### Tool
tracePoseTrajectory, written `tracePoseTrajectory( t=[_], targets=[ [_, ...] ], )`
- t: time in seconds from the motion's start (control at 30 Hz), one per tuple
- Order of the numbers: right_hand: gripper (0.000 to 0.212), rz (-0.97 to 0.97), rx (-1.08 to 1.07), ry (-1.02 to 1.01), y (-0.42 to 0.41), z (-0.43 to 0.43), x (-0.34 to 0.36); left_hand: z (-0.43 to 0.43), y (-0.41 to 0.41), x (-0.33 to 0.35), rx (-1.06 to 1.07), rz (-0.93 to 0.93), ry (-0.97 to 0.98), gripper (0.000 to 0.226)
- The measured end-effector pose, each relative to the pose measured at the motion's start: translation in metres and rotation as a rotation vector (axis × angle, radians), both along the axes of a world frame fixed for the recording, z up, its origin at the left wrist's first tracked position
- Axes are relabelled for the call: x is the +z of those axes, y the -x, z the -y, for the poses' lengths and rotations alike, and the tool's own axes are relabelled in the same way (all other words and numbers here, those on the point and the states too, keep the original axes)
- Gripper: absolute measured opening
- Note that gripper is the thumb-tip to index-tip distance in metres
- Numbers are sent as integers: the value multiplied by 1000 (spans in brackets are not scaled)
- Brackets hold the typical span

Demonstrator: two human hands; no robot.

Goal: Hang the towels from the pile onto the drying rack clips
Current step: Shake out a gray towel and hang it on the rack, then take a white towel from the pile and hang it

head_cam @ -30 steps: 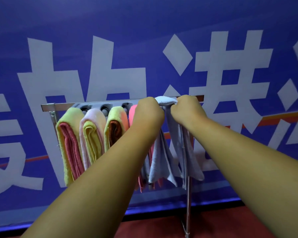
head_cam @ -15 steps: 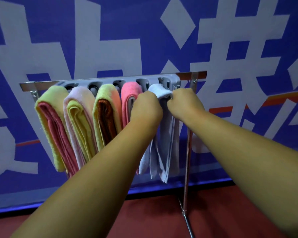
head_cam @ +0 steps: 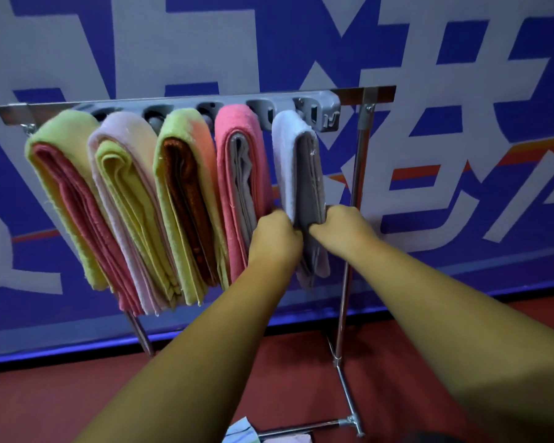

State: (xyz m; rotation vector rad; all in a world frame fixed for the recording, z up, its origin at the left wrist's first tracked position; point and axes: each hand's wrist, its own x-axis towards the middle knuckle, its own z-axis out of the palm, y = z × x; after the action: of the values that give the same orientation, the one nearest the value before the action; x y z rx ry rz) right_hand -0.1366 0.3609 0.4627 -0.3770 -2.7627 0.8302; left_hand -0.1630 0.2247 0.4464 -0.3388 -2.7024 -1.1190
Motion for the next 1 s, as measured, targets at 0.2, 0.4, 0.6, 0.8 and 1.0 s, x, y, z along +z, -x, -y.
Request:
tracePoseTrajectory(
  t=[0.2,0.4,0.6,0.8,1.0],
  targets=[
    [7,132,57,-11,1,-4,-47,-2,10,-64,-22,142,40,25],
    [9,269,123,15,-1,2,-107,6,11,-135,-108,224,159,36],
    [26,417,61,19,-8,5,-178,28,3,-182,-189,320,328,28],
    [15,707,-25,362,-36,37,-262,67,-21,-258,-320,558,444,19],
    [24,938,-13,532,-74,84,-353,110,-48,-355,-288,864,459,21]
  ],
)
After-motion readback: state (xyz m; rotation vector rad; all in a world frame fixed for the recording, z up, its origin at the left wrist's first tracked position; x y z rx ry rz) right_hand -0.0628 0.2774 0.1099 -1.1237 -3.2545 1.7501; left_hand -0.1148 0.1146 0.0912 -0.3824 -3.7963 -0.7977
